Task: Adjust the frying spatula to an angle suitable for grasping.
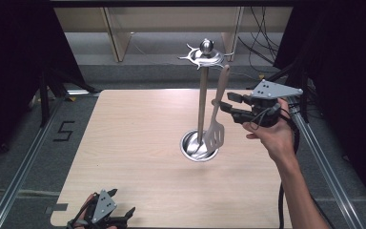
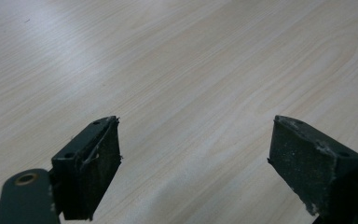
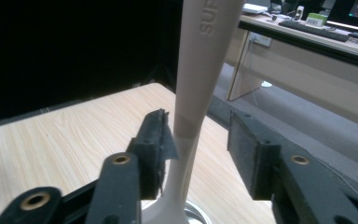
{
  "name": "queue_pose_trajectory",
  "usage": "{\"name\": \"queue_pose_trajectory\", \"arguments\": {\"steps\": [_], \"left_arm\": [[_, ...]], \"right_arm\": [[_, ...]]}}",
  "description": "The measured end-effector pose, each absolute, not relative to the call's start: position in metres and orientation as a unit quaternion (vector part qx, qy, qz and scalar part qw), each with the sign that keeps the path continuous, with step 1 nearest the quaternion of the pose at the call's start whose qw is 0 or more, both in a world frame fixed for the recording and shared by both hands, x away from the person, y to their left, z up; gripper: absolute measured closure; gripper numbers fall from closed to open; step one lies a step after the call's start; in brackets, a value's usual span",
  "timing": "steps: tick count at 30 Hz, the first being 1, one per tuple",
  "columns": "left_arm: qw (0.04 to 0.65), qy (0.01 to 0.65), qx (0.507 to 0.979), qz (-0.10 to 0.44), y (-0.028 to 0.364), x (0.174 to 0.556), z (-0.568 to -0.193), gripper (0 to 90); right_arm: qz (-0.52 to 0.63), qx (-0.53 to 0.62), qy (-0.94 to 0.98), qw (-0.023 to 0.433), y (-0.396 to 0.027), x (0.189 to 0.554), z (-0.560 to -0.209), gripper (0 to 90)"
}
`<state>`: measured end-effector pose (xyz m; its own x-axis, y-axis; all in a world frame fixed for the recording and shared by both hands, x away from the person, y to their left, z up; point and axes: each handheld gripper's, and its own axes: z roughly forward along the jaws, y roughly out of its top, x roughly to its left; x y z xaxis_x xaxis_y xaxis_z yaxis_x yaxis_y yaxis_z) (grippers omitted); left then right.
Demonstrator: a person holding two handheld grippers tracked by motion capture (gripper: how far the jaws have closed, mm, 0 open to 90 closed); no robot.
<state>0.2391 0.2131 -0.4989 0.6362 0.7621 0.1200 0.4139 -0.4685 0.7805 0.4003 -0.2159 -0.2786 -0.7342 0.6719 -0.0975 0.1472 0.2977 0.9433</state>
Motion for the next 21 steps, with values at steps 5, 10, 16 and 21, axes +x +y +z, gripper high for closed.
{"name": "queue_pose_trajectory", "arguments": {"steps": [5, 10, 16, 21], "left_arm": [[0.386, 0.361, 0.816, 0.234, 0.212, 0.238, -0.5, 15.6], [0.373, 0.358, 0.823, 0.234, 0.213, 0.239, -0.499, 15.6], [0.375, 0.354, 0.823, 0.24, 0.212, 0.239, -0.5, 15.6], [0.376, 0.354, 0.822, 0.24, 0.212, 0.24, -0.5, 15.6]], "right_arm": [[0.531, 0.272, 0.763, 0.248, -0.223, 0.396, -0.286, 52.9], [0.525, 0.285, 0.76, 0.254, -0.231, 0.391, -0.297, 48.3], [0.514, 0.287, 0.765, 0.263, -0.239, 0.383, -0.313, 47.3], [0.511, 0.287, 0.766, 0.263, -0.241, 0.381, -0.32, 46.9]]}}
